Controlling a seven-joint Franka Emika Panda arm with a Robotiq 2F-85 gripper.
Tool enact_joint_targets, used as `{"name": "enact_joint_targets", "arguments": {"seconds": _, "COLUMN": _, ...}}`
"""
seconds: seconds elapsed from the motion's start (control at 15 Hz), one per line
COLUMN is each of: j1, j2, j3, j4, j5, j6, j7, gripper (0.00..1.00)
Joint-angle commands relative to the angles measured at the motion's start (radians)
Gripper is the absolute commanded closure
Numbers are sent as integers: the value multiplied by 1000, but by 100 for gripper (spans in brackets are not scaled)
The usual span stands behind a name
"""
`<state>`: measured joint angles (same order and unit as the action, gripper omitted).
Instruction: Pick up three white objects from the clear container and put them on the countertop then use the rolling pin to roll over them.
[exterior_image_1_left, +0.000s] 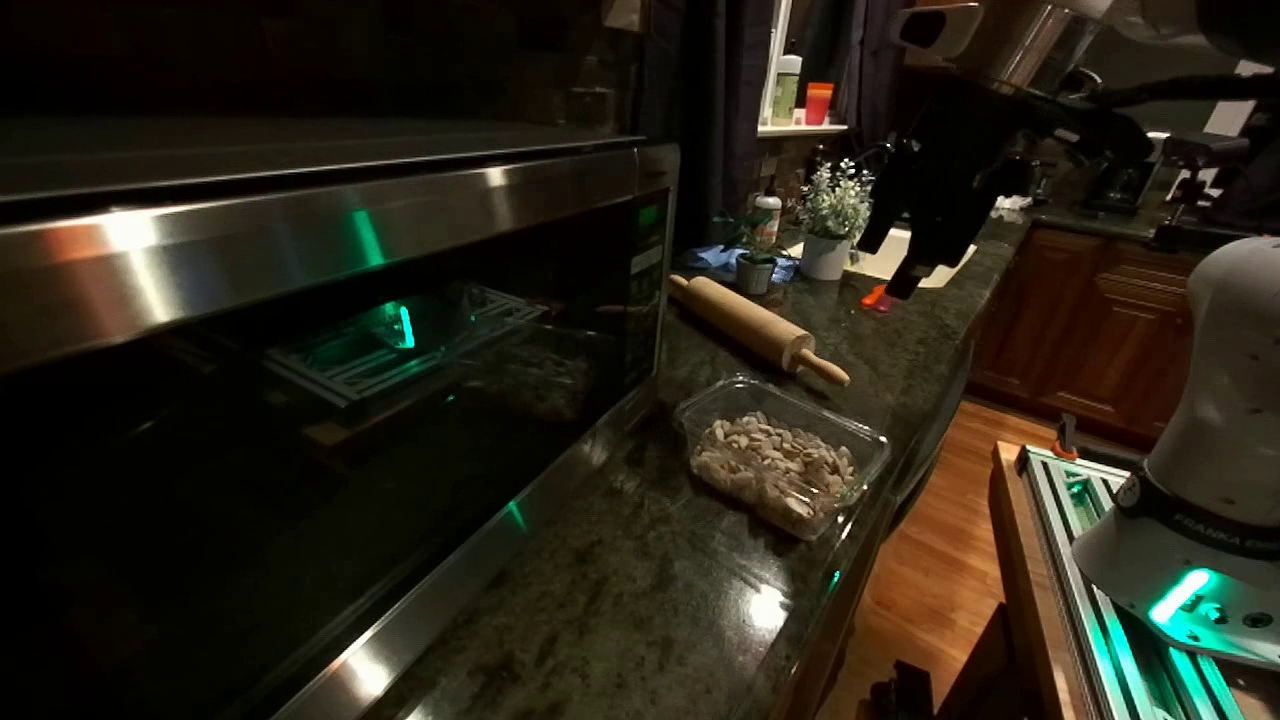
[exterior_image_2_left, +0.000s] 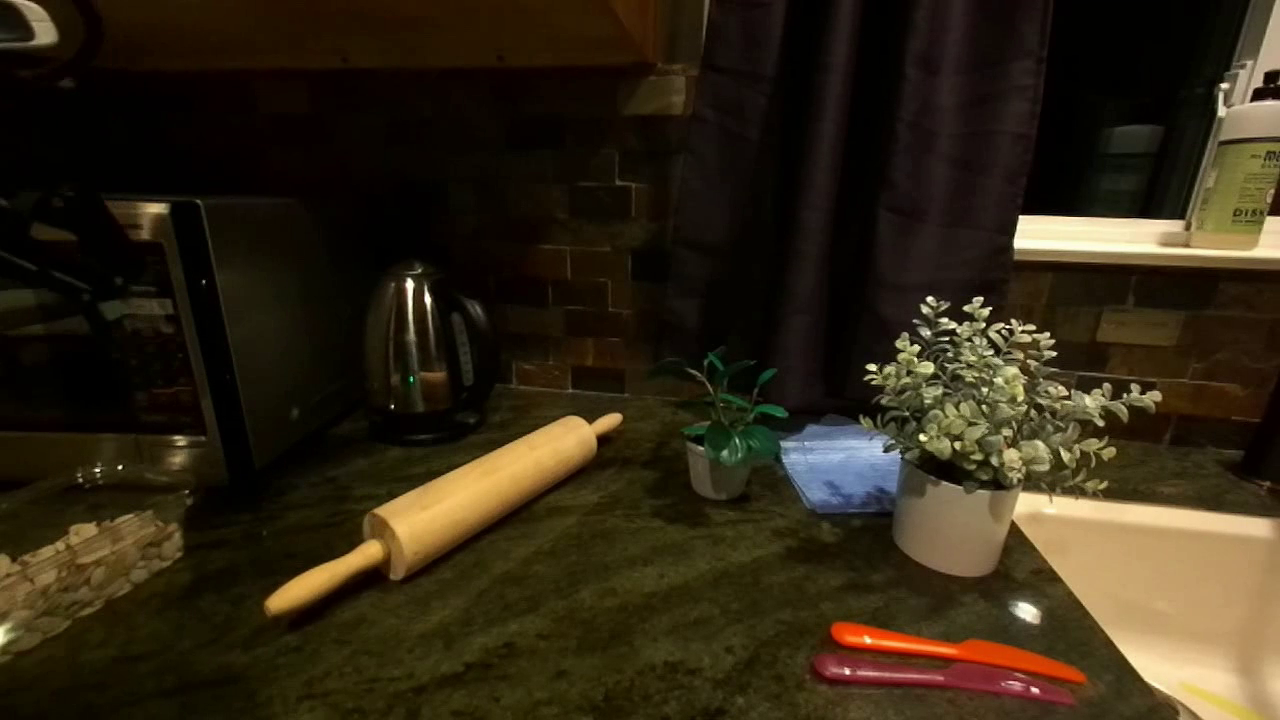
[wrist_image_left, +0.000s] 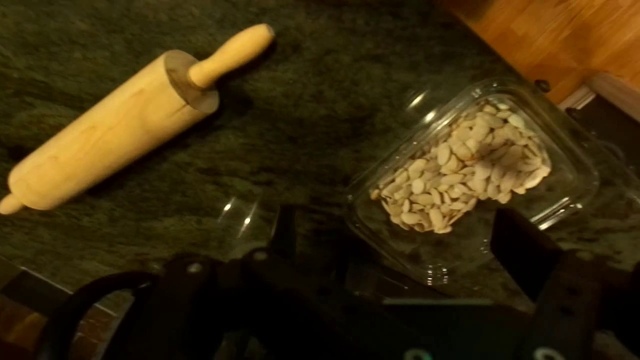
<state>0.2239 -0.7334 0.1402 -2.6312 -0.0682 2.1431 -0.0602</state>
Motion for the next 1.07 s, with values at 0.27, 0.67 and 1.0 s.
{"name": "enact_joint_targets", "arguments": {"seconds": 0.27, "j1": 34, "j2": 31, "j3": 4, "j4": 11, "j5": 40, "j6": -2, "j7": -43, "gripper": 0}}
{"name": "enact_joint_targets", "arguments": {"seconds": 0.67, "j1": 88, "j2": 138, "j3": 2, "j4": 36, "j5": 75, "j6": 27, "j7": -116, "gripper": 0}}
{"name": "enact_joint_targets", "arguments": {"seconds": 1.0, "j1": 140, "j2": 323, "j3": 11, "j4": 72, "j5": 109, "j6": 114, "j7": -195, "gripper": 0}}
